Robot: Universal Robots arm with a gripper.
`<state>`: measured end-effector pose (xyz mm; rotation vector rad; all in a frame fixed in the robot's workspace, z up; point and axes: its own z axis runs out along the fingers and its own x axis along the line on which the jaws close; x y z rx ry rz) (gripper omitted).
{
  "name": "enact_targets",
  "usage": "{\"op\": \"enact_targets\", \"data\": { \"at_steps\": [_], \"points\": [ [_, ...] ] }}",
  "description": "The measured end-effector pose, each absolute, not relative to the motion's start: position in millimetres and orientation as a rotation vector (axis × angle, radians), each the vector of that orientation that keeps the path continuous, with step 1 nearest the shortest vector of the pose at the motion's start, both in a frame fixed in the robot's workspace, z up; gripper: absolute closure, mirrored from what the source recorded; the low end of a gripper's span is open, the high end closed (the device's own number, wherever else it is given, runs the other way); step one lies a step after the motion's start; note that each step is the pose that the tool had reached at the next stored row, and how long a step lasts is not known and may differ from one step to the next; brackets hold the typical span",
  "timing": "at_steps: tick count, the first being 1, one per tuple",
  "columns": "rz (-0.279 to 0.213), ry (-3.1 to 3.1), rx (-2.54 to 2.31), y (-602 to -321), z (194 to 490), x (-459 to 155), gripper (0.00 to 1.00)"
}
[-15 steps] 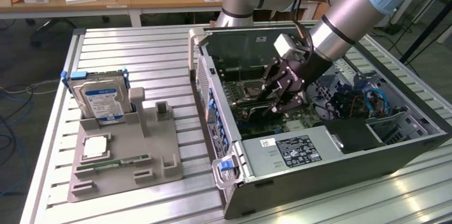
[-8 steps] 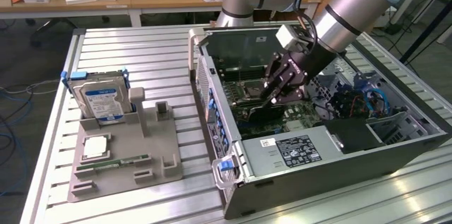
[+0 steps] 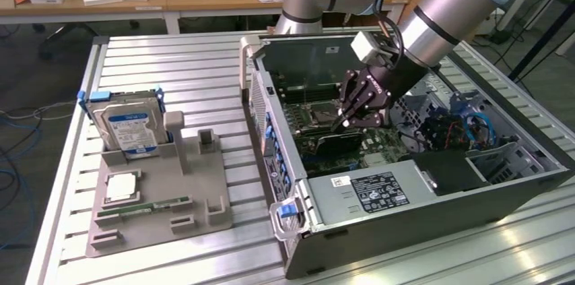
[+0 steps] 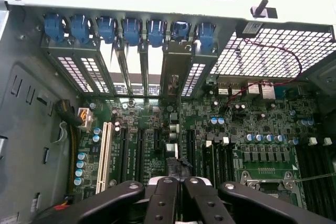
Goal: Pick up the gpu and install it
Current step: 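Insert the gpu into the slot, then press down on the gpu until it lock into place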
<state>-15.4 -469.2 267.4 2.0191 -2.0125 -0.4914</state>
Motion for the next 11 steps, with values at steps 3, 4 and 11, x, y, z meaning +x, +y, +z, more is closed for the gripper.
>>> {"op": "enact_targets", "data": {
  "at_steps": [3,4,11],
  "points": [
    [-0.491,-2.012,2.019,-469.2,267.4,-15.4,0.89],
    [-0.491,-2.013,2.019,-469.2,267.4,-15.4,0.89],
    [-0.486,-2.016,2.023,-469.2,267.6,-18.3,0.89]
  ]
}}
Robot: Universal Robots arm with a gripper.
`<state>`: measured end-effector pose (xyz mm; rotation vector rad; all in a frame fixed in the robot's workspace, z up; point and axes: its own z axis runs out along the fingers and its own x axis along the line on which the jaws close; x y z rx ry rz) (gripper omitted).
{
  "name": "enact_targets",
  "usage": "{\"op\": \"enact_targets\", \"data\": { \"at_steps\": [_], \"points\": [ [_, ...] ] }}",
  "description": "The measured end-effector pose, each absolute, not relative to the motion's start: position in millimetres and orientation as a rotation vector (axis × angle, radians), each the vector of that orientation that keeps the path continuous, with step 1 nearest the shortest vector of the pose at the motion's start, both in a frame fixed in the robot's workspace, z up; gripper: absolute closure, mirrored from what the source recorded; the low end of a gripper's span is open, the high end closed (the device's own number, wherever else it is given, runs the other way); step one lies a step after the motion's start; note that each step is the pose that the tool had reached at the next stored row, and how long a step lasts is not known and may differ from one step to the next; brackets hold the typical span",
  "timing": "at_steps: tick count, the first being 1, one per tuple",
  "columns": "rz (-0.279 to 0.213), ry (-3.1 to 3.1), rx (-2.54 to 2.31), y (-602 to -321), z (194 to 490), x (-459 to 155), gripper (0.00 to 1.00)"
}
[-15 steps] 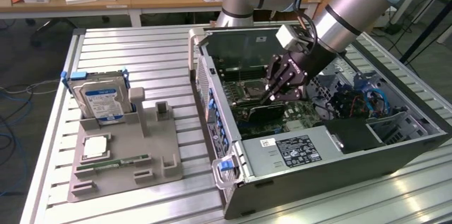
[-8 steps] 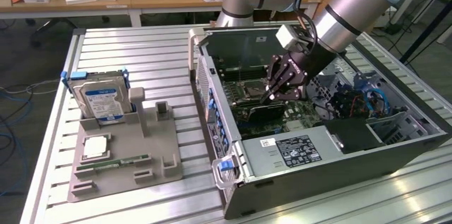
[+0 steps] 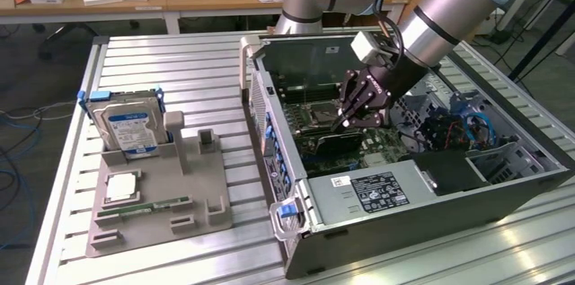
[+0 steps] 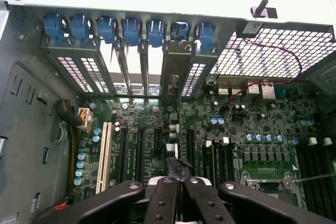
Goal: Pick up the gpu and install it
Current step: 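Press down on the gpu until it lock into place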
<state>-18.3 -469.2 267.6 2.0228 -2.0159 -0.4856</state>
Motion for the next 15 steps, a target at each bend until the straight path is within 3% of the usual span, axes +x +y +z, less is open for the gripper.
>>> {"op": "enact_targets", "data": {
  "at_steps": [7,15],
  "points": [
    [-0.371,-2.074,2.148,-466.7,267.3,-19.0,0.89],
    [-0.366,-2.086,2.18,-466.3,258.0,-21.0,0.89]
  ]
}}
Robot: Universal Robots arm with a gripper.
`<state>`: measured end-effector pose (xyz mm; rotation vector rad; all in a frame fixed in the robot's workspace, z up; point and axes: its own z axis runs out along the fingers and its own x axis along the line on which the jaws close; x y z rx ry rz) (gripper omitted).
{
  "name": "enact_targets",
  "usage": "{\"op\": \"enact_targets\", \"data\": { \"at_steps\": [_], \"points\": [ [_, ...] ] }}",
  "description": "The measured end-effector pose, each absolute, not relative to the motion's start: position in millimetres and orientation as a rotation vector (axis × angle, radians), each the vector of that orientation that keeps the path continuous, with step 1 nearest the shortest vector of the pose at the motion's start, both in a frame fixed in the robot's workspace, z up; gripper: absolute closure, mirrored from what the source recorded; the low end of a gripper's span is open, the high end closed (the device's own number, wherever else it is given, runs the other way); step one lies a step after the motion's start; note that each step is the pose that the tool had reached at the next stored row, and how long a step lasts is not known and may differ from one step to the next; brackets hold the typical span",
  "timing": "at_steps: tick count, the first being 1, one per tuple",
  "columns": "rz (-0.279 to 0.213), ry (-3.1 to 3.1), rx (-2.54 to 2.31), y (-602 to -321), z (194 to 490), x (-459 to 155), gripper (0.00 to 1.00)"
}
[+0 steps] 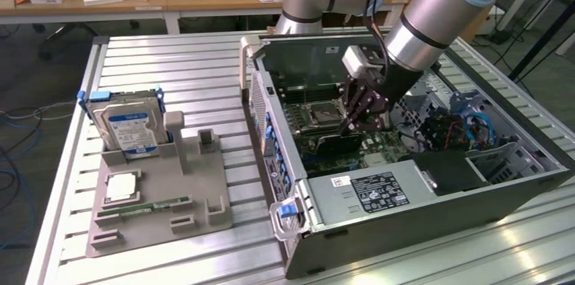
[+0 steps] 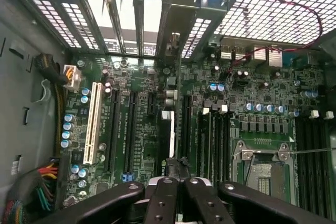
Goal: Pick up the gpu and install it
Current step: 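Press down on the gpu until it lock into place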
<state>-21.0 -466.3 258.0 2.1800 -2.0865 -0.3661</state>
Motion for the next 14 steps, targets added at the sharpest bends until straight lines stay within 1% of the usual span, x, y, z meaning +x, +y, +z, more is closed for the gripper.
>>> {"op": "enact_targets", "data": {
  "at_steps": [14],
  "points": [
    [-0.386,-2.092,2.19,-465,258,-32,0.89]
  ]
}}
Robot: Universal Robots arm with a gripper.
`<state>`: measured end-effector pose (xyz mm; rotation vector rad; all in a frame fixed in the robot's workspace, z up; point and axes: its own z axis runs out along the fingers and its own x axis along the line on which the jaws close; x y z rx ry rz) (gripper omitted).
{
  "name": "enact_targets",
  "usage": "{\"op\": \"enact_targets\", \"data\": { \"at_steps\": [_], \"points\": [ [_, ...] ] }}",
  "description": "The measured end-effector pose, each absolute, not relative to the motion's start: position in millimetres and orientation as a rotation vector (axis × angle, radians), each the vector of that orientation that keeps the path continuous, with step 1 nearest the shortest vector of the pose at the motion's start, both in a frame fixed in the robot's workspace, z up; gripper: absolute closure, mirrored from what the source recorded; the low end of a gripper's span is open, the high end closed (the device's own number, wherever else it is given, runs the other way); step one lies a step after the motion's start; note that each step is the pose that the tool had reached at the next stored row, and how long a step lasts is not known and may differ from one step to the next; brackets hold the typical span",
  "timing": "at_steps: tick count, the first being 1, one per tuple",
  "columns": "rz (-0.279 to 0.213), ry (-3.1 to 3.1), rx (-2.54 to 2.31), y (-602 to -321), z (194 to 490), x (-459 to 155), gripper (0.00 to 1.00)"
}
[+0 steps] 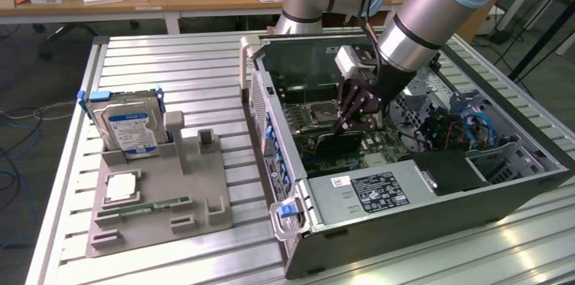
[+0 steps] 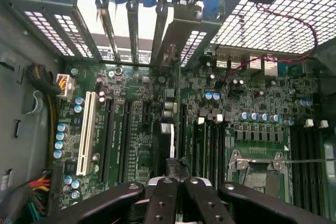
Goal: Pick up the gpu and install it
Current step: 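Press down on the gpu until it lock into place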
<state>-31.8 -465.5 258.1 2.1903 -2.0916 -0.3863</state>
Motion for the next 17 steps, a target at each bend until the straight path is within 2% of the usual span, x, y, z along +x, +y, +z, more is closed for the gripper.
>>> {"op": "enact_targets", "data": {
  "at_steps": [4,8,11,14,17],
  "points": [
    [-0.392,-2.096,2.198,-465,266,-37,0.89],
    [-0.369,-2.108,2.214,-466,267,-41,0.89],
    [-0.311,-2.133,2.247,-466,267,-42,0.89],
    [-0.228,-2.137,2.247,-466,267,-43,0.89],
    [-0.179,-2.125,2.228,-466,266,-50,0.89]
  ]
}}
